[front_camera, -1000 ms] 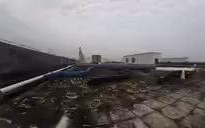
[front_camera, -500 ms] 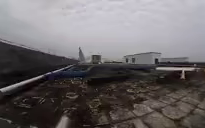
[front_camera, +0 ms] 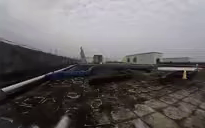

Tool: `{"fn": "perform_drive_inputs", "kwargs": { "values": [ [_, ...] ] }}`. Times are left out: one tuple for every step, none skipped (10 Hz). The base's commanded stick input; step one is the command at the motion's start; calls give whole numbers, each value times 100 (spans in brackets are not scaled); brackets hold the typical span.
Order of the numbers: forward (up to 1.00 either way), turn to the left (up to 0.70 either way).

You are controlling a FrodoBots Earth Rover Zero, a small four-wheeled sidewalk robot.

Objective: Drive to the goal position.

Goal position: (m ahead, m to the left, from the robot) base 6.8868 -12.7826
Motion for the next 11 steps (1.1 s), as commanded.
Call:
{"fn": "perform_drive_inputs", "kwargs": {
  "values": [
    [0,0],
    [0,0],
    [0,0],
    [0,50],
    [0,70],
    [0,70],
    [0,70],
    [0,61],
    [0,0],
    [0,0],
    [0,0]
  ]
}}
